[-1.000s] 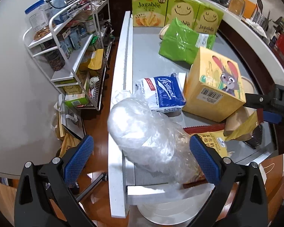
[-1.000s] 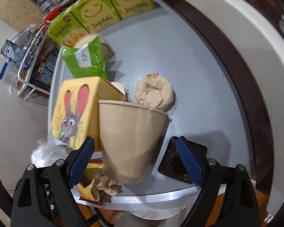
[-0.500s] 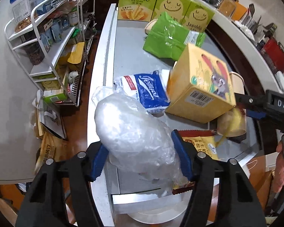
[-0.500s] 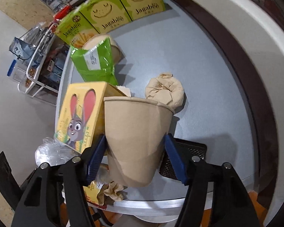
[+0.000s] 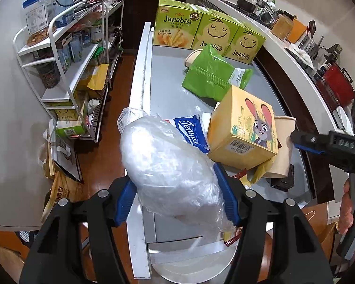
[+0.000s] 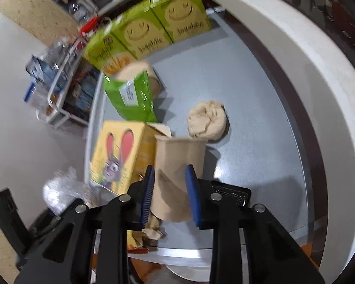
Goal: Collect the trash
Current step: 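Grasp the crumpled plastic bag with the left tool while the right tool grasps the tan paper cup, then lift the plastic bag and paper cup over the white bin with both tools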
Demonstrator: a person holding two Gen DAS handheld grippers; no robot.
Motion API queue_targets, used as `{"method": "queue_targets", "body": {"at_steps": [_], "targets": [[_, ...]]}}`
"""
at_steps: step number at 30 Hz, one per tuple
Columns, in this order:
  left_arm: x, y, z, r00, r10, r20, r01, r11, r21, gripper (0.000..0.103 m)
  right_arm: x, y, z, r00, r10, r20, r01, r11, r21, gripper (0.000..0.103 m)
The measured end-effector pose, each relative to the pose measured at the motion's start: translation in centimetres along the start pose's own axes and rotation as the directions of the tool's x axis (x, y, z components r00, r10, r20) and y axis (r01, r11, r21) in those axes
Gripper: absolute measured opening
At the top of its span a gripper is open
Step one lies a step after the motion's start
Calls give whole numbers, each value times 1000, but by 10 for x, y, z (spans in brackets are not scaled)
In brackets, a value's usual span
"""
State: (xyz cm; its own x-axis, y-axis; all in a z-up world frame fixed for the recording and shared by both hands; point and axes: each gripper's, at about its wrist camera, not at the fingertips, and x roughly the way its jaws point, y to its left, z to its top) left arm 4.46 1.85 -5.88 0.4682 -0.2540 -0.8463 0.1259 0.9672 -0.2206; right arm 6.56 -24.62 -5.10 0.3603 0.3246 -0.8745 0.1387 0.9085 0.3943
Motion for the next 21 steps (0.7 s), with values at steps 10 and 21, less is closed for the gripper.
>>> {"method": "queue_targets", "body": {"at_steps": [10,21], "targets": [[-2,5,-9,1000,-5,-10,5,999,-36,63,6,8,-8,995,-94,28,95,994,-51,81],[-1,4,-11,1000,-6,-10,5,999,-39,63,24,-9,-8,971,-238,1,238,971,-39,81]]}}
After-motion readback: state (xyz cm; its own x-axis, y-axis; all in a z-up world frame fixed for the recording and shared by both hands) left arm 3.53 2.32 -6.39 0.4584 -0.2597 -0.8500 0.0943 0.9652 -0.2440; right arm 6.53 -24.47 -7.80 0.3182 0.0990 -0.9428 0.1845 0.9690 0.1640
